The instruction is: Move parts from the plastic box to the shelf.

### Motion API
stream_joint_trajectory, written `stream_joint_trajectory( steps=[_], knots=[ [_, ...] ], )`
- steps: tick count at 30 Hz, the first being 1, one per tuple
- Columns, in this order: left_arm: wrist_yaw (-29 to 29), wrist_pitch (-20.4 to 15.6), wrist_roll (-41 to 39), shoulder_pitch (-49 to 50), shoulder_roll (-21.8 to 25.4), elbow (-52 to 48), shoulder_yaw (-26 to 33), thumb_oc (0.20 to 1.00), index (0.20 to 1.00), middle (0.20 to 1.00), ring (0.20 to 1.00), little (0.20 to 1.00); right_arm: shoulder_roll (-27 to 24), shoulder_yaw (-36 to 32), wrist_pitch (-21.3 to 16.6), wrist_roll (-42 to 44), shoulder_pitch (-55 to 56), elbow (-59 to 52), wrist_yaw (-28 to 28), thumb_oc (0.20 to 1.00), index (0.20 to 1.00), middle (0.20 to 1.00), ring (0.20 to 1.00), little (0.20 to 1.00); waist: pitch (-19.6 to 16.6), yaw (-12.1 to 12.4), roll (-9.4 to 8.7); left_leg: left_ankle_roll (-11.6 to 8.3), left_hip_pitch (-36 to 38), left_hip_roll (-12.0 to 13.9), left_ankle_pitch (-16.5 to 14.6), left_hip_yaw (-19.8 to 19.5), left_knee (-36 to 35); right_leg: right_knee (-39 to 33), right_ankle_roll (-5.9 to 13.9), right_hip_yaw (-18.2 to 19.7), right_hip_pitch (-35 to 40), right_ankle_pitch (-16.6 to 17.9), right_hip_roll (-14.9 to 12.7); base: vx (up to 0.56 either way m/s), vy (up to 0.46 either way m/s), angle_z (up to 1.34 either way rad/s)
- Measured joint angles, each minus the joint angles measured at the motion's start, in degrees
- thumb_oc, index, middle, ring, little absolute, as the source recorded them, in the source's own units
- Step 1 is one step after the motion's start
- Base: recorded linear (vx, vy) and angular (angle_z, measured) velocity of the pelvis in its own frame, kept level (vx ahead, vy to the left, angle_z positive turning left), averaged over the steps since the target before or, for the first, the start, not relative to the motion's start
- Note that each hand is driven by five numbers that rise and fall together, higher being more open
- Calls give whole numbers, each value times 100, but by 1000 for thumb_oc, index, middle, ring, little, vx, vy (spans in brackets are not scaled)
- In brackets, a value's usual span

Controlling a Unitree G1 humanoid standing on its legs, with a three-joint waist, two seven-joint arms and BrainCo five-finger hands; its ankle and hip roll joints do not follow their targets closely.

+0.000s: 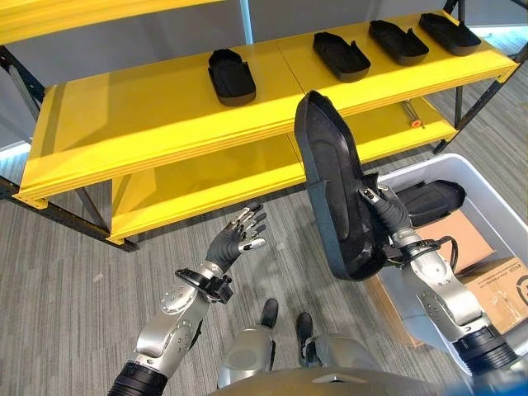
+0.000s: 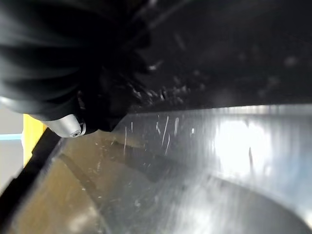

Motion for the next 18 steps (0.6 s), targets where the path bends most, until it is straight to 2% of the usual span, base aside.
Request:
stream_joint_trajectory(
  steps=[1,3,4,6,7,8,9,10,11,12,13,14,15,17,18],
  knots=[
    [-9,2,-1,-60,-13,-1,-2,1000,1000,1000,1000,1000,6,-14,1,-4,106,-56,-33,200,200,200,200,200,6,-112,7,-2,-7,70,-42,224,50,-76,-49,-188,90,29,-69,-46,127,96],
    [-56,2,-1,-101,-76,-18,9,1000,1000,1000,1000,1000,1,-20,2,-14,215,-186,-33,200,200,200,200,200,27,-181,40,-101,-4,213,-123,606,154,-55,-158,-257,127,22,-191,-34,236,45],
    [-65,90,-3,-89,-75,-19,3,1000,1000,1000,1000,1000,29,-20,44,-59,218,-232,9,200,200,200,200,200,81,-208,4,-169,-40,354,-361,731,636,-27,-170,-255,213,29,-345,-44,303,6],
    [-66,100,-6,-148,-86,-8,4,1000,1000,1000,1000,1000,-100,-66,76,-56,154,-247,80,200,200,200,200,200,131,-287,-115,-400,-36,777,-524,791,1131,68,-112,-258,221,2,-615,-42,391,17],
    [-72,95,-10,-162,-105,-6,0,1000,1000,1000,1000,1000,-196,-206,111,-52,142,-306,87,200,200,200,200,200,168,-407,-158,-423,102,1245,-512,859,1045,263,77,-239,182,-107,-883,-29,465,26],
    [-103,72,-17,-261,-112,100,-50,1000,1000,1000,1000,1000,-223,-304,139,-39,124,-292,89,200,200,200,200,200,169,-454,-151,-499,75,1486,-511,872,1140,346,161,-245,158,-122,-998,-28,765,26],
    [-116,69,-17,-469,-143,350,-114,1000,1000,1000,1000,1000,-356,-391,176,-14,-37,-238,89,200,200,200,200,200,176,-499,-196,-516,105,1878,-474,936,1246,688,422,-215,18,-306,-1296,-5,574,24],
    [-129,21,-20,-528,-185,406,-216,1000,1000,1000,1000,1000,-477,-529,179,7,-51,-250,161,200,200,200,200,200,158,-601,-153,-545,162,1964,-444,897,1179,885,628,-162,-67,-393,-1543,11,745,18],
    [-126,5,-20,-528,-189,416,-244,1000,1000,1000,1000,1000,-515,-549,186,9,-67,-249,176,200,200,200,200,200,147,-621,-123,-544,193,1972,-444,902,1144,943,670,-152,-98,-411,-1605,21,416,9],
    [-118,-50,-23,-527,-193,416,-375,1000,1000,1000,1000,1000,-696,-671,193,50,-154,-256,264,200,200,200,200,200,40,-687,110,-495,397,1854,-412,927,743,1109,1066,12,-259,-454,-1834,44,649,12],
    [-102,-70,-21,-601,-180,456,-399,1000,1000,1000,1000,1000,-673,-692,227,113,-192,-227,277,200,200,200,200,200,93,-745,104,-1202,488,1480,-583,1015,697,1167,1246,158,-254,-381,-2214,41,531,13],
    [-84,-86,-37,-645,-98,470,-354,1000,1000,1000,1000,1000,-564,-620,317,122,-153,-230,359,200,200,200,200,200,111,-649,-15,-969,454,1232,-627,1112,750,1068,1193,164,-241,-238,-2300,57,648,37],
    [-78,-86,-52,-576,90,457,-419,1000,1000,1000,1000,1000,-450,-508,394,122,-143,-311,407,200,200,200,200,200,98,-476,-16,-751,401,900,-706,1090,754,732,1077,84,-24,158,-2505,77,461,31],
    [-76,-105,-53,-443,269,441,-387,1000,1000,1000,1000,1000,-283,-485,398,115,-192,-424,473,200,200,200,200,200,89,-301,13,-618,396,739,-661,1093,652,510,1081,-40,131,400,-2520,79,439,25],
    [-79,-108,-53,-365,364,413,-383,1000,1000,1000,1000,1000,-174,-487,401,112,-198,-438,466,200,200,200,200,200,44,-238,-57,-566,383,649,-712,1078,686,98,1036,-91,391,481,-2599,21,267,12]
  ],
)
